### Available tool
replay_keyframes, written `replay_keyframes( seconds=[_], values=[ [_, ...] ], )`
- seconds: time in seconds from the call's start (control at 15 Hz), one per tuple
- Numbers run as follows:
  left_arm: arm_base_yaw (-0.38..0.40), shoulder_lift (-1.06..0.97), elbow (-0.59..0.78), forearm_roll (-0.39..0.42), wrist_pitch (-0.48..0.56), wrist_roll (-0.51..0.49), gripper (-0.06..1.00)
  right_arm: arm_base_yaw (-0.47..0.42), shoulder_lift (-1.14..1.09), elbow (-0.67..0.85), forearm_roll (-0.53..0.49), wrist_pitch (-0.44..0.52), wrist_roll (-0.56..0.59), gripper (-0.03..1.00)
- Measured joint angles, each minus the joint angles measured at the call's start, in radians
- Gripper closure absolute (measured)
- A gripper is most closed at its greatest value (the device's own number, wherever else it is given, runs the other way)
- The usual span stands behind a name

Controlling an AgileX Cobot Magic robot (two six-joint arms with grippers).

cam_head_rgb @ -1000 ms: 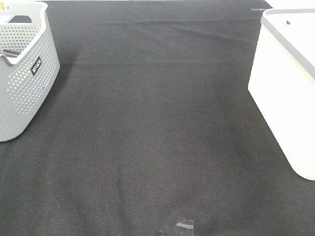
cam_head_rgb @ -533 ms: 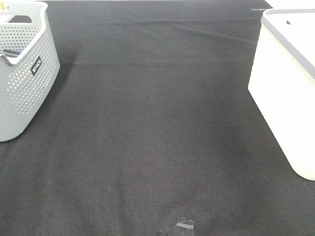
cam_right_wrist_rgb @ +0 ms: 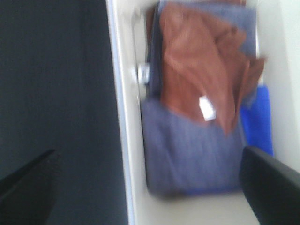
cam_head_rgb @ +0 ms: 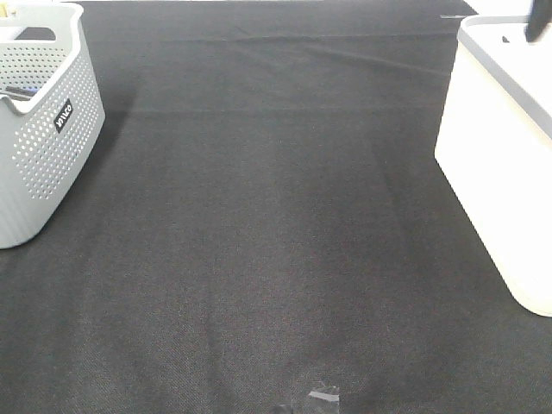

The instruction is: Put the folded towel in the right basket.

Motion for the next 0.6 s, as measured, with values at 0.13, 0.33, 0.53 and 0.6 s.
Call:
replay_keyframes(
  seconds=[0.13,0.33,0.53,0.6],
  values=[
    [0.0,0.0,0.0,0.0,0.0,0.0,-0.04,0.04,-0.143,0.152,-0.005,-0.011,0.039,-0.02],
    [0.0,0.0,0.0,0.0,0.0,0.0,-0.04,0.065,-0.448,0.392,-0.005,-0.118,0.112,-0.02],
    [0.0,0.0,0.0,0.0,0.0,0.0,-0.04,0.065,-0.758,0.608,-0.038,-0.19,0.117,-0.02],
    [0.0,0.0,0.0,0.0,0.0,0.0,-0.04,0.065,-0.838,0.664,-0.04,-0.191,0.117,-0.02]
  ],
)
